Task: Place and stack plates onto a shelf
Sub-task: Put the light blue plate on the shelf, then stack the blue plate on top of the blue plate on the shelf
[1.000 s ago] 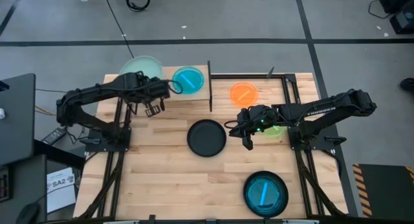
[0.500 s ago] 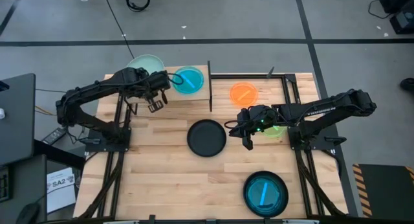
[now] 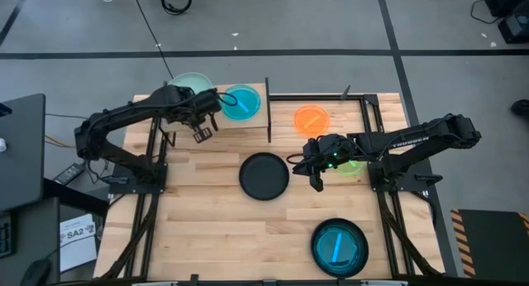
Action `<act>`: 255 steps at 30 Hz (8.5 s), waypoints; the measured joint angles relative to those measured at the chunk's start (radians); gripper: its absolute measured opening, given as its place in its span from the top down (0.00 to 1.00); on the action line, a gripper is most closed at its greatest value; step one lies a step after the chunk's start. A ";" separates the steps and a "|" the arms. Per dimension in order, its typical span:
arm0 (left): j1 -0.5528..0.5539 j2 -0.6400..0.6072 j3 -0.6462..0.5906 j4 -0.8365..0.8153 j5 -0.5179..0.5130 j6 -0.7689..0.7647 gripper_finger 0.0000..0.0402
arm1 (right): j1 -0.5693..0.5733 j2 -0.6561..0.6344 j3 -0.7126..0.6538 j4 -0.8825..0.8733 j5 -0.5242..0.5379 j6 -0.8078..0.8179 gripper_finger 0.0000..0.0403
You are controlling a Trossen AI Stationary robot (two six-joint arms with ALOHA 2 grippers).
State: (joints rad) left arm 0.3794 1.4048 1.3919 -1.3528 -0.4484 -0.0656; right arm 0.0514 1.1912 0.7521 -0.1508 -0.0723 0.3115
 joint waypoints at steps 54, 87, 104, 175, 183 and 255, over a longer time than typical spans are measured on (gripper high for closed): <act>0.046 0.095 -0.063 0.061 0.017 0.027 0.56 | 0.000 0.000 0.000 0.008 0.000 0.000 0.85; 0.021 -0.051 -0.061 0.055 0.101 0.025 0.53 | -0.001 0.000 0.000 0.008 -0.008 0.000 0.60; -0.452 -0.193 -0.061 0.119 0.131 -0.316 0.53 | 0.184 -0.173 0.001 -0.004 -0.106 0.066 0.61; -0.754 0.068 -0.061 0.405 0.050 -0.340 0.53 | 0.800 0.296 0.001 -0.472 -0.109 1.013 0.61; -0.754 0.068 -0.061 0.406 0.050 -0.340 0.53 | 0.800 0.296 0.001 -0.473 -0.109 1.031 0.71; -1.078 0.059 -0.416 0.584 -0.082 -0.660 0.53 | 0.025 -0.087 0.266 -0.448 -0.050 0.596 0.99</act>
State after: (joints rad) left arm -0.6989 1.4643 0.9754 -0.7691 -0.5304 -0.7257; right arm 0.0760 1.1046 1.0184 -0.5993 -0.1223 0.9071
